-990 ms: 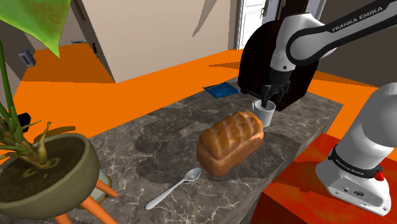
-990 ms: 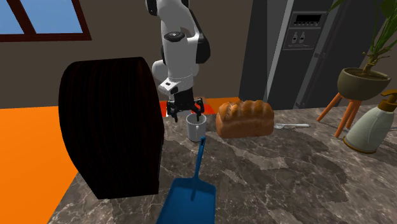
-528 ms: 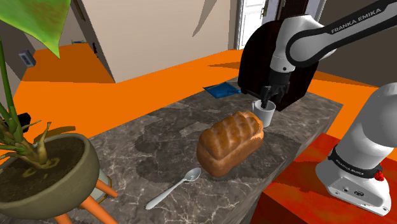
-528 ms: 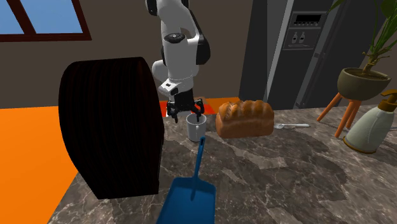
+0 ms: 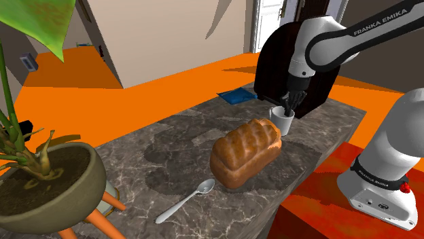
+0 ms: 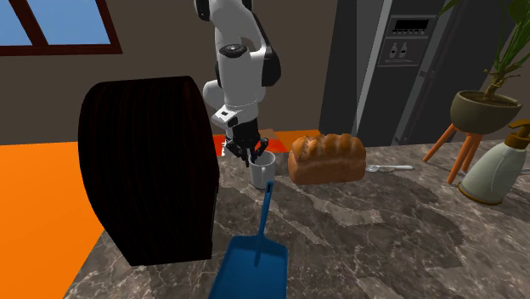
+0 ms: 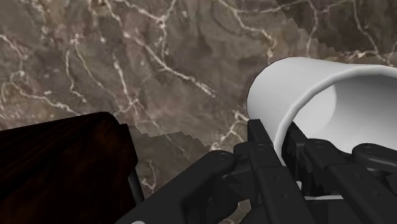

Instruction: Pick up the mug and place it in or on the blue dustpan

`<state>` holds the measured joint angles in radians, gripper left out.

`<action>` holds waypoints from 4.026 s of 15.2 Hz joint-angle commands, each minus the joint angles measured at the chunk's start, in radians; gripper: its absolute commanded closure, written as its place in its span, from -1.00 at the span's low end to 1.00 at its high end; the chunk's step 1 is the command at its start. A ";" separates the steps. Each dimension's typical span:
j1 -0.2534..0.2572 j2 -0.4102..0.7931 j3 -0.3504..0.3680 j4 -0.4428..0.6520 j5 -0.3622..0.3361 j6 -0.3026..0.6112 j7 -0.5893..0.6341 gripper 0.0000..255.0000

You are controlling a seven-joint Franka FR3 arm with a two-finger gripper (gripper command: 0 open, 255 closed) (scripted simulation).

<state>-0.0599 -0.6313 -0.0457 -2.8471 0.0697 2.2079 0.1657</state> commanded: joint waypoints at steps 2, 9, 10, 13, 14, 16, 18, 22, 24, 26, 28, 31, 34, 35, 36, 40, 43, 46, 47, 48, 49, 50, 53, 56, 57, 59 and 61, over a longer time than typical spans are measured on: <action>0.000 0.000 0.000 0.000 0.000 0.000 0.000 1.00; -0.003 -0.058 0.003 0.063 -0.006 -0.121 0.010 1.00; -0.004 -0.065 0.003 0.073 -0.006 -0.137 0.012 1.00; -0.004 -0.082 0.004 0.104 -0.008 -0.185 0.015 1.00; -0.005 -0.087 0.004 0.115 -0.008 -0.201 0.017 1.00; -0.005 -0.096 0.005 0.137 -0.009 -0.232 0.019 1.00; -0.005 -0.103 0.005 0.160 -0.010 -0.262 0.021 1.00; -0.005 -0.115 0.006 0.207 -0.011 -0.321 0.026 1.00; -0.005 -0.119 0.006 0.232 -0.011 -0.349 0.028 1.00; -0.005 -0.121 0.007 0.257 -0.012 -0.377 0.030 1.00; -0.005 -0.123 0.007 0.283 -0.012 -0.404 0.032 1.00; -0.005 -0.123 0.007 0.323 -0.012 -0.445 0.035 1.00; -0.004 -0.122 0.007 0.364 -0.012 -0.484 0.037 1.00; -0.004 -0.121 0.007 0.371 -0.012 -0.490 0.038 1.00; -0.005 -0.078 0.002 0.402 -0.015 -0.479 0.031 1.00; -0.006 0.090 -0.019 0.538 -0.020 -0.448 0.007 1.00; -0.006 0.212 -0.034 0.650 -0.019 -0.440 -0.011 1.00; -0.007 0.332 -0.048 0.773 -0.014 -0.444 -0.029 1.00; -0.008 0.372 -0.053 0.816 -0.012 -0.448 -0.035 1.00; -0.008 0.412 -0.057 0.861 -0.009 -0.454 -0.041 1.00; -0.009 0.452 -0.061 0.907 -0.006 -0.461 -0.047 1.00; -0.010 0.492 -0.065 0.955 -0.002 -0.469 -0.053 1.00; -0.016 0.616 -0.076 1.110 0.011 -0.501 -0.070 1.00; -0.026 0.748 -0.084 1.286 0.027 -0.549 -0.086 1.00; -0.030 0.794 -0.087 1.351 0.033 -0.568 -0.090 1.00; -0.040 0.873 -0.089 1.467 0.044 -0.606 -0.097 1.00; -0.039 0.867 -0.088 1.431 0.043 -0.576 -0.099 1.00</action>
<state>-0.0975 0.2315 -0.1337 -1.4113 0.1121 1.6216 0.0695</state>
